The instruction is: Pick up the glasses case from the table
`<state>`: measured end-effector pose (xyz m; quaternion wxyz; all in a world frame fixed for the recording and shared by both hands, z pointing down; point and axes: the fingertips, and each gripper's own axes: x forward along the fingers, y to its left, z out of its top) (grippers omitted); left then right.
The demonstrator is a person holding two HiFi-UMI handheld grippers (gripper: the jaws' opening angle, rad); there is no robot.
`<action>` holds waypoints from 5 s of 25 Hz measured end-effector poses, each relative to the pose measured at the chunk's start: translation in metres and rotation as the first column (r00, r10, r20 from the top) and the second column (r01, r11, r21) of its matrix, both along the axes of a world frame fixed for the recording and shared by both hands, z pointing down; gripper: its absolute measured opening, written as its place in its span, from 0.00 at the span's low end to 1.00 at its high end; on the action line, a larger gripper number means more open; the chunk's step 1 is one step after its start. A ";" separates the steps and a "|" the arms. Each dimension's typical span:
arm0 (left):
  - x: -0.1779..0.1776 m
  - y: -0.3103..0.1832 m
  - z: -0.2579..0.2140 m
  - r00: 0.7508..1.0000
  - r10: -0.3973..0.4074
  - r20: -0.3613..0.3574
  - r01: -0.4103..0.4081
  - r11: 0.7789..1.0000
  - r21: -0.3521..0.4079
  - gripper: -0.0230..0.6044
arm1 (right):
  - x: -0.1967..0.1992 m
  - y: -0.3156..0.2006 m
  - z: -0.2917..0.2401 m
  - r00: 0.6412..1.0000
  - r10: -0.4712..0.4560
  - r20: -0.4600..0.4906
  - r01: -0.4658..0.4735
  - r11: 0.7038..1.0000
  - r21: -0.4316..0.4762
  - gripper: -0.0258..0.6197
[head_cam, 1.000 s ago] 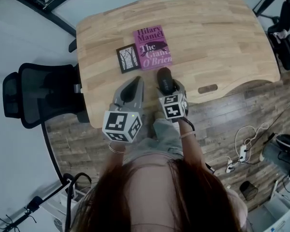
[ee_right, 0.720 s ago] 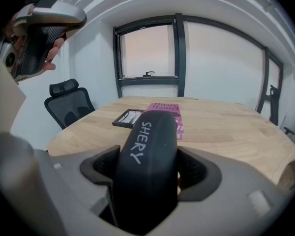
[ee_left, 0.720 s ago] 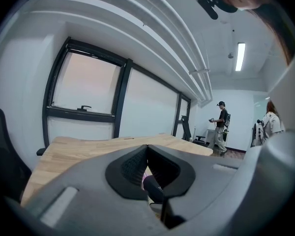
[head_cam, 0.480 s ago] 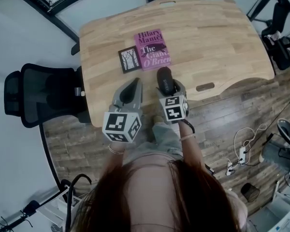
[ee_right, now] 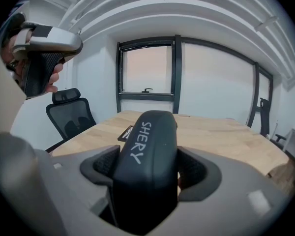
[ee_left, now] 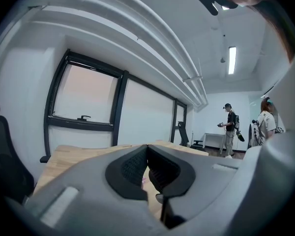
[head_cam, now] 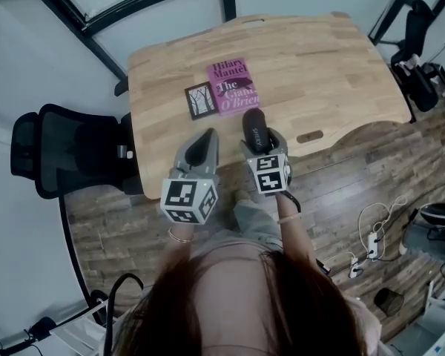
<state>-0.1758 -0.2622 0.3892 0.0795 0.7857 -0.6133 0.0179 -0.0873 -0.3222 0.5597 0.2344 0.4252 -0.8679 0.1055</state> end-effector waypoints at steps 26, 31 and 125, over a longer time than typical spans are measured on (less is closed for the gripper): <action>0.012 0.110 -0.037 1.000 0.002 0.020 -0.005 0.994 0.112 0.04 | 0.021 0.098 -0.094 0.998 0.030 0.060 -0.041 0.982 0.186 0.60; 0.017 0.127 -0.041 1.000 0.009 0.021 -0.011 0.992 0.122 0.04 | 0.027 0.116 -0.111 0.996 0.034 0.080 -0.050 0.976 0.212 0.60; 0.108 0.222 -0.058 0.998 -0.026 0.052 0.018 0.990 0.139 0.04 | 0.130 0.239 -0.211 0.971 -0.012 0.238 -0.081 0.923 0.377 0.60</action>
